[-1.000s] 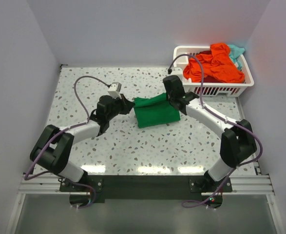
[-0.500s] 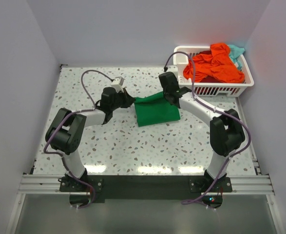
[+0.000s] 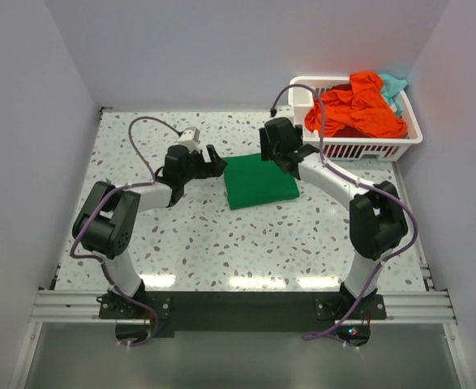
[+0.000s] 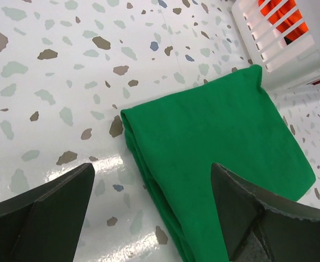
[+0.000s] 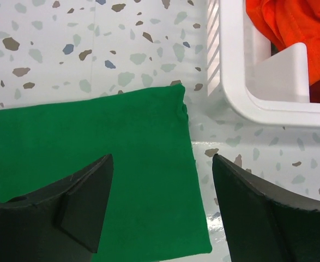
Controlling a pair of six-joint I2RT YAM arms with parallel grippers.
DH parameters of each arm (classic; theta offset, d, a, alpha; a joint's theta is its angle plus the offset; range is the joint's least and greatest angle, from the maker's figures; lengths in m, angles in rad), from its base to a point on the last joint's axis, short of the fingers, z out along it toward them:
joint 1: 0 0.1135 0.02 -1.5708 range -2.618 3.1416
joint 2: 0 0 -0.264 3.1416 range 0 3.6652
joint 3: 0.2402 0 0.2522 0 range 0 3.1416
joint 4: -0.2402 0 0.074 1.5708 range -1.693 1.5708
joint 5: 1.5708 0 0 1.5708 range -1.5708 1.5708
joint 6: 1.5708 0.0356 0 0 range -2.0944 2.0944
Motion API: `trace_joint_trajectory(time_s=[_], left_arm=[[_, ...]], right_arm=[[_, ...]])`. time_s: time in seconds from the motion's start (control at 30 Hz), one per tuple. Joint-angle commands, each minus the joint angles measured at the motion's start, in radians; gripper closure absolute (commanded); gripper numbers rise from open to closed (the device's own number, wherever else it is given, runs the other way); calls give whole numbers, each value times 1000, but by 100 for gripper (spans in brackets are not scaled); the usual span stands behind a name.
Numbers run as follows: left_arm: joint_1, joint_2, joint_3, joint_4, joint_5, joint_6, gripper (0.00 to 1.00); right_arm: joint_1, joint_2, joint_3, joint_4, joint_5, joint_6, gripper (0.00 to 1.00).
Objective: Fold and stack the t-shirts
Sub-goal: Fold the tshirt
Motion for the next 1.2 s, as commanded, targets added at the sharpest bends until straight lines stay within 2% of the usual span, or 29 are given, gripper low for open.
trace_joint_trajectory(time_s=[0.0, 0.3, 0.4, 0.5, 0.8, 1.17], left_arm=[[1, -79, -62, 21, -23, 8, 7], [-77, -74, -147, 35, -14, -11, 11], [-97, -32, -148, 75, 19, -40, 12], [-110, -7, -153, 109, 31, -68, 13], [-125, 4, -179, 144, -47, -117, 15], [-157, 68, -162, 190, -58, -173, 16]], right_arm=[[-2, -81, -20, 66, -66, -9, 23], [4, -201, -220, 175, -271, 65, 24], [4, -187, -280, 227, -346, 85, 28], [5, -147, -318, 261, -405, 103, 37], [5, -26, -384, 318, -435, 145, 52], [5, 55, -428, 301, -380, 163, 56]])
